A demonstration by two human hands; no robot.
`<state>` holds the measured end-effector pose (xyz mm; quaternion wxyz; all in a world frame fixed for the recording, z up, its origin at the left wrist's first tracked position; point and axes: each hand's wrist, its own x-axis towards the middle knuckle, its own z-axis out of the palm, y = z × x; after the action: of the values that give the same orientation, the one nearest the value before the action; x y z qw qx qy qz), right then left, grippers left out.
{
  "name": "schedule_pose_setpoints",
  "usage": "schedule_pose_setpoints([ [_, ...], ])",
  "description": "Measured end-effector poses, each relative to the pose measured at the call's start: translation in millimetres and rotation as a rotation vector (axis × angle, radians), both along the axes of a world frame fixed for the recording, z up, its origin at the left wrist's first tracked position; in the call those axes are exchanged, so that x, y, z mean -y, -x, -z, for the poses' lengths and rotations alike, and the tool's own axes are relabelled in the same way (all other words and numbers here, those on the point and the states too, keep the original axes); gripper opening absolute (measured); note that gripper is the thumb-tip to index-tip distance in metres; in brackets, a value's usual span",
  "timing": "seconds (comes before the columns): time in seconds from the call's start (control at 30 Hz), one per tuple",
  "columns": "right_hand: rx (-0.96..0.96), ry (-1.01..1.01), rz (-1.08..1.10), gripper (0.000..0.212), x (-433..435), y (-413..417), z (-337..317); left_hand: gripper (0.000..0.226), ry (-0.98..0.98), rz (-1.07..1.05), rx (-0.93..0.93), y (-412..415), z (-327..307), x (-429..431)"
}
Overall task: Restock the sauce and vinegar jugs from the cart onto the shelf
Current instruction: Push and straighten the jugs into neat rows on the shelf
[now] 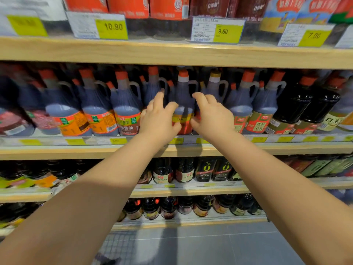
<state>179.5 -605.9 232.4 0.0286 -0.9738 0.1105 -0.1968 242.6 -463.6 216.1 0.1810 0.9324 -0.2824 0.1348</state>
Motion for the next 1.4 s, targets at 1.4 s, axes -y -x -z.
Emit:
schedule_pose_setpoints([
  [1.4, -0.167, 0.159, 0.124, 0.099, -88, -129, 12, 0.086, -0.144, -0.241, 0.242, -101, 19, -74],
])
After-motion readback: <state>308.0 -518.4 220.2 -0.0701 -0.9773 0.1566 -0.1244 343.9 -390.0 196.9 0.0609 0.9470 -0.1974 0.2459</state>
